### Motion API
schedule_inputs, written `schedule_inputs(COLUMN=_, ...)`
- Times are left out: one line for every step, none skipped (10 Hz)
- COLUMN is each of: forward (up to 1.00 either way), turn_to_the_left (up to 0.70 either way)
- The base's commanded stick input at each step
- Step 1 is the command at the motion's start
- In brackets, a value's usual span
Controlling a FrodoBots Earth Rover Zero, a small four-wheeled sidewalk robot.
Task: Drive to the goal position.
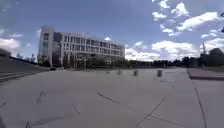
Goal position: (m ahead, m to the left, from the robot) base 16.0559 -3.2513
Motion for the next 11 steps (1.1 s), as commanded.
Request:
schedule_inputs(forward=0.7, turn_to_the_left=-0.35)
schedule_inputs(forward=0.7, turn_to_the_left=-0.35)
schedule_inputs(forward=0.7, turn_to_the_left=-0.35)
schedule_inputs(forward=0.7, turn_to_the_left=-0.35)
schedule_inputs(forward=0.7, turn_to_the_left=-0.35)
schedule_inputs(forward=0.7, turn_to_the_left=-0.35)
schedule_inputs(forward=0.7, turn_to_the_left=-0.35)
schedule_inputs(forward=0.7, turn_to_the_left=-0.35)
schedule_inputs(forward=0.7, turn_to_the_left=-0.35)
schedule_inputs(forward=0.7, turn_to_the_left=-0.13)
schedule_inputs(forward=0.7, turn_to_the_left=0.0)
